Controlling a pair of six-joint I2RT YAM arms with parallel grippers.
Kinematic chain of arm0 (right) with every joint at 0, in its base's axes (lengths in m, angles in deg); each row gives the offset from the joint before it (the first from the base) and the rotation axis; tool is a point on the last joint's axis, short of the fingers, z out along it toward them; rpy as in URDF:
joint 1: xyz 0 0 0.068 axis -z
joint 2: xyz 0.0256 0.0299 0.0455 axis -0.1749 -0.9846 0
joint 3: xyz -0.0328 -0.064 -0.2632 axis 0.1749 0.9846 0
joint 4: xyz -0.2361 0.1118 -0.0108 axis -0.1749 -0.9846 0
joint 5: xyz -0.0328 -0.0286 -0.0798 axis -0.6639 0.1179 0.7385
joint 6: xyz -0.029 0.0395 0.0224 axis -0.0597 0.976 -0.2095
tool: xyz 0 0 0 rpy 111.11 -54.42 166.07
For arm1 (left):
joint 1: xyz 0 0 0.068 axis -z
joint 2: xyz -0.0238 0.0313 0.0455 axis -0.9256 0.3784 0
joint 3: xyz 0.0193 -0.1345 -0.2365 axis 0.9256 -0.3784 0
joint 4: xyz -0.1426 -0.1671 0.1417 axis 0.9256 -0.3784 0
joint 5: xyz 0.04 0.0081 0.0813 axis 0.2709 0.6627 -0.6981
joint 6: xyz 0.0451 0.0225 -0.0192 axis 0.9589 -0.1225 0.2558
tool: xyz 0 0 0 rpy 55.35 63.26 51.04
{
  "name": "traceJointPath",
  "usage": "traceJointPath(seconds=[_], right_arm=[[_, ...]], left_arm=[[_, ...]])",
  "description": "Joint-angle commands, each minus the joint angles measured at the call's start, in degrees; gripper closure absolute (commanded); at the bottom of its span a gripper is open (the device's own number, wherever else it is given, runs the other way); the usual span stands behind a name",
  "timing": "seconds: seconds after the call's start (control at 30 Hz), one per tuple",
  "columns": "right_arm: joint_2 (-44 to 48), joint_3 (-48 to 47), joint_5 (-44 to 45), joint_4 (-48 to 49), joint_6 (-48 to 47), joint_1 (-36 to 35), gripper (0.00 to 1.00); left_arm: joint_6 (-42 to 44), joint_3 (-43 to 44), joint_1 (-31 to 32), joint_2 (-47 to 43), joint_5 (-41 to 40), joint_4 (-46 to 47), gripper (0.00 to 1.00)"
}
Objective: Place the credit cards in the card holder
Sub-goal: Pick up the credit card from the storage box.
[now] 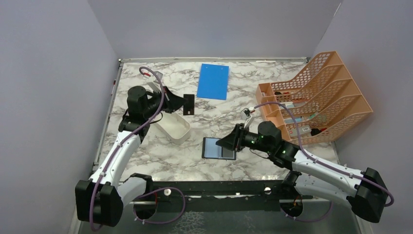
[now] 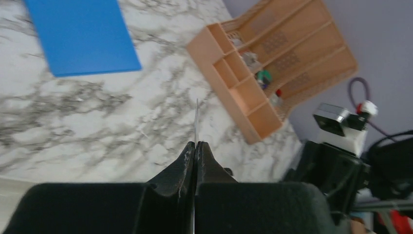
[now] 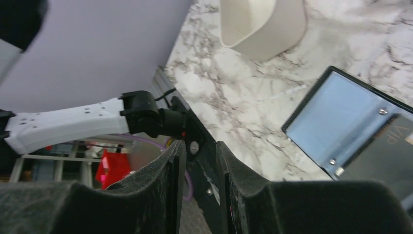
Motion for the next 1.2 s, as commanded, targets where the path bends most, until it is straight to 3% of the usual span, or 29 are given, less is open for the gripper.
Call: traceJointPath(seconds=[0.0,0.43,0.77,0.97,1.03,1.1,1.17], right_arm=[[1.6,3.1,-3.4,15.1,7.3,0.1,0.66],[-4.6,0.1,-1.5,23.1,14.5,0.1,0.64],[-6.8,-0.2,-3.0,27.3,15.0,0.1,0.74],[-7.8,0.3,-3.3,28.3,15.7,0.1,0.97],[-7.4,1.3,-2.5,28.5,16.0,0.1,0.99],[-6.7,2.6,-2.6,29.2,14.5,0.1,0.99],[-5.5,1.5,-2.5,24.0,12.1,0.1,0.99]], left_arm=[[-22.8,-5.4,0.5,-0.5,18.9,18.6,1.00],[-31.5,-14.1,9.0,-8.0,20.1,23.9,1.00],[-35.7,-17.8,11.6,-6.9,19.4,28.8,1.00],[-36.2,-19.0,11.9,-6.8,18.5,29.7,1.00],[-36.0,-20.0,11.9,-7.2,17.7,29.7,0.92],[-35.1,-20.8,11.9,-7.4,17.0,29.7,0.71],[-33.4,-21.6,11.9,-7.4,16.6,29.6,0.56]])
